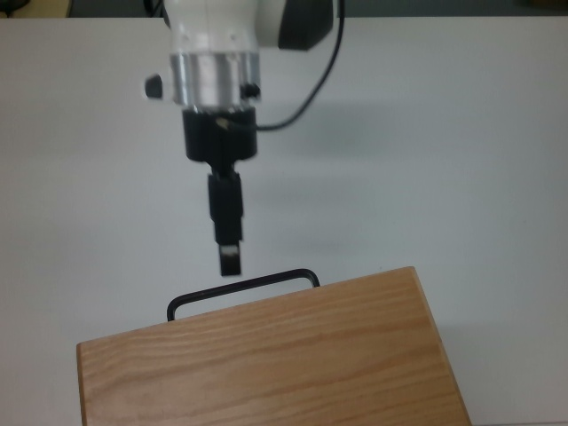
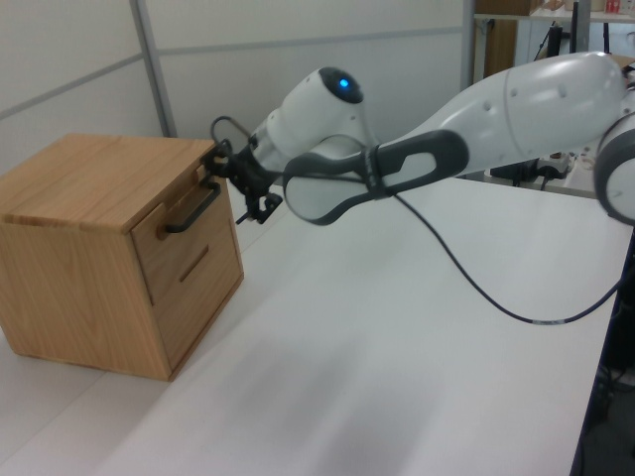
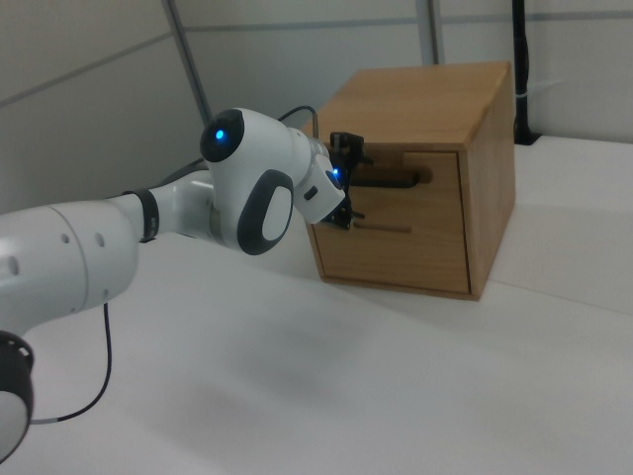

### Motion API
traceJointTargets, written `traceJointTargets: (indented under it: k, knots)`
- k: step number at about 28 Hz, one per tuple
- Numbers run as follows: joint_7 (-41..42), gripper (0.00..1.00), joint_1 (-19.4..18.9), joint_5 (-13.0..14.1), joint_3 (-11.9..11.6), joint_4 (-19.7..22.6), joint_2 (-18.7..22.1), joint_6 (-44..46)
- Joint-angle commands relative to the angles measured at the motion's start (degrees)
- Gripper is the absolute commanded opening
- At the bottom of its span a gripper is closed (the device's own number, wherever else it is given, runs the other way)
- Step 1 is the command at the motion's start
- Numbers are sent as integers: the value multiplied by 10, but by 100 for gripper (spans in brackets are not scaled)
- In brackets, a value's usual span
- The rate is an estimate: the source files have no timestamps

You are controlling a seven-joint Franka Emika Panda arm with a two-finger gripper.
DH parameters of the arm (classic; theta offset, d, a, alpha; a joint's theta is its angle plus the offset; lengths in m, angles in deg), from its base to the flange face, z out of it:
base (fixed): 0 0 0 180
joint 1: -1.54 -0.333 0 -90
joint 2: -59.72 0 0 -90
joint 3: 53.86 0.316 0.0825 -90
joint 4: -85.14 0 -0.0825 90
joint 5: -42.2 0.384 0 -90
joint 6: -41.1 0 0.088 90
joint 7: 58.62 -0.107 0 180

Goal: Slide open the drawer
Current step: 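Move the gripper to the black handle of the upper drawer and grasp it, then pull the handle straight out from the cabinet to slide the drawer out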

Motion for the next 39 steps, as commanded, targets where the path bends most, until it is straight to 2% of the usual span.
traceJointTargets:
  k: [1,4,9,16,18,20,26,28,32,39]
  knots:
    - [7,100,-2,-29,16,-40,-44,-35]
    - [8,94,-14,-33,16,-40,-46,-42]
    - [16,67,-20,-34,16,-40,-46,-42]
    - [16,66,-16,-34,15,-36,-39,-42]
    - [16,60,-16,-37,15,-35,-37,-41]
    - [16,60,-14,-41,15,-33,-35,-40]
    - [16,56,-2,-43,16,-5,-7,-38]
    - [16,53,-2,-43,16,4,0,-38]
    - [17,38,-2,-46,15,8,3,-34]
    - [19,35,-3,-71,15,10,-3,-34]
